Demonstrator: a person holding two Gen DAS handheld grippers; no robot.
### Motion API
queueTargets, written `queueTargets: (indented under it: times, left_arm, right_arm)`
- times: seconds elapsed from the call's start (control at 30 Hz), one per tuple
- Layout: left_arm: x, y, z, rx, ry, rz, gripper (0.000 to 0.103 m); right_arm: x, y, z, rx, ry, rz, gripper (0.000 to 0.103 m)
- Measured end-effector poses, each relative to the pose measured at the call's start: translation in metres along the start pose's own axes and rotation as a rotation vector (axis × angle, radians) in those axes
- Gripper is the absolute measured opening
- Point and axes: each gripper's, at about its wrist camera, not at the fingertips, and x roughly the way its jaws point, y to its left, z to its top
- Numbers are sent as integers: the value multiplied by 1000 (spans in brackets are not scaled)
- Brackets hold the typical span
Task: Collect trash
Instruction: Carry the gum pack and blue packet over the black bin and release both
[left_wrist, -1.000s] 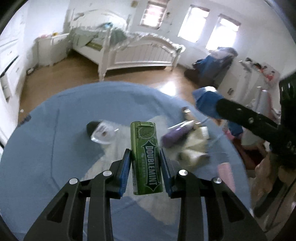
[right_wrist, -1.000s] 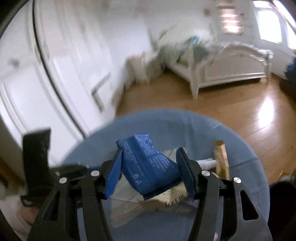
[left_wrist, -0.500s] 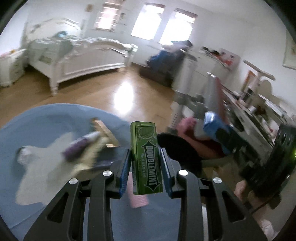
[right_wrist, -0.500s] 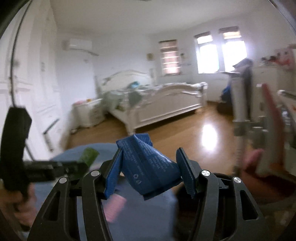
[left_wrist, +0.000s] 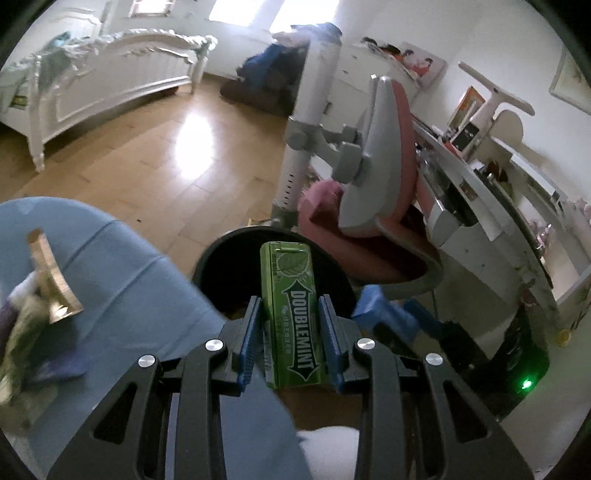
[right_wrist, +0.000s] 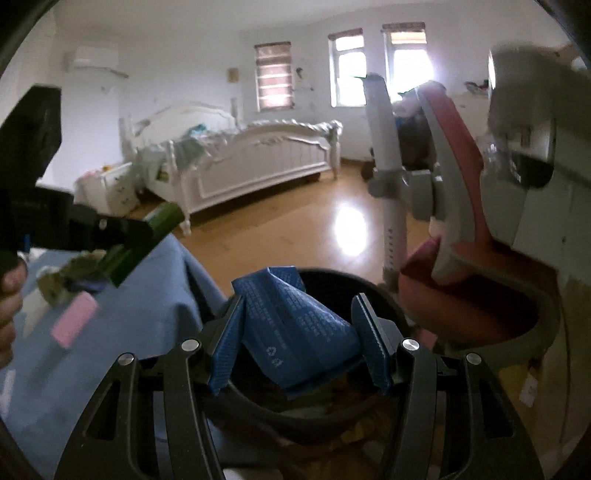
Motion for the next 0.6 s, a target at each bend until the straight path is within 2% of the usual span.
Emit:
queueTargets:
  times: [0.27,0.3,0.33,0.4,0.43,0.47,0.6]
  left_arm:
    - [44,-16,15,47,61,-11,33]
    - [50,-17,18,52,70,-2,34]
    - [55,-19,21,59,73,18,36]
    - [57,-20,25,69,62,52,59]
    - [53,-21,26,73,35,62,78]
    - [48,-21,26,77,12,60,83]
    - [29,-19,24,84,-12,53,83]
  right_arm:
    - [38,-23,2,47,43,-4,59]
    - [42,-25,4,52,46,-7,62]
    - [48,-29,5,57,48,-13,72]
    - [51,-32,9,63,29,-28,86]
    - [52,-34,11,62,21,-36,87]
    - [54,-36,13,61,28,-38,87]
    - [51,-36,16,86,47,-18,87]
